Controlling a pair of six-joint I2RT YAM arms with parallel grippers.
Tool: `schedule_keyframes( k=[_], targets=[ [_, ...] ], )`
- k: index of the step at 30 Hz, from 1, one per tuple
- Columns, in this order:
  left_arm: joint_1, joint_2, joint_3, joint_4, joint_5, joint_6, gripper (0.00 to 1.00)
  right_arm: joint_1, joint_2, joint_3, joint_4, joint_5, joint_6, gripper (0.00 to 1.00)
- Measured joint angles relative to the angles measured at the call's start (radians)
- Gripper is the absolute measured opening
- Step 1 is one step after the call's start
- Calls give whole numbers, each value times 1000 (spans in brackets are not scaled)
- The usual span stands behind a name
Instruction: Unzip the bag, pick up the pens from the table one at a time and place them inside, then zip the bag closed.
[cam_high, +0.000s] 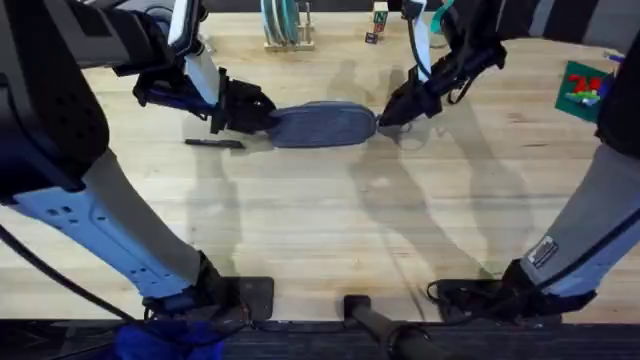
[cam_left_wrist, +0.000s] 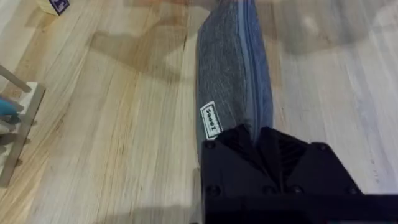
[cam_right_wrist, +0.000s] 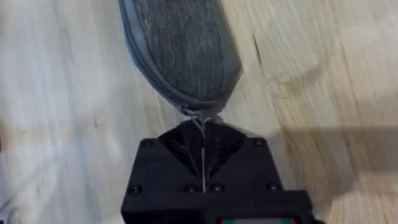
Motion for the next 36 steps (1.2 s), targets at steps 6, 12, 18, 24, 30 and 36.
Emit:
schedule_keyframes(
  k=[6,12,18,24,30,36],
  targets=[
    [-1,0,0,2,0,0,41,0,0,54,-96,1,7,31],
    [-3,0,0,3,-3,0,41,3,0,119,-217,1,12,31],
    [-5,0,2,3,-6,0,41,32,0,152,-237,1,12,31],
    [-5,0,3,3,-7,0,41,81,0,192,-293,4,13,31],
    [-6,0,3,3,-7,0,41,121,0,249,-319,5,15,30],
    [-6,0,3,3,-8,0,41,139,0,255,-312,5,18,31]
  ],
)
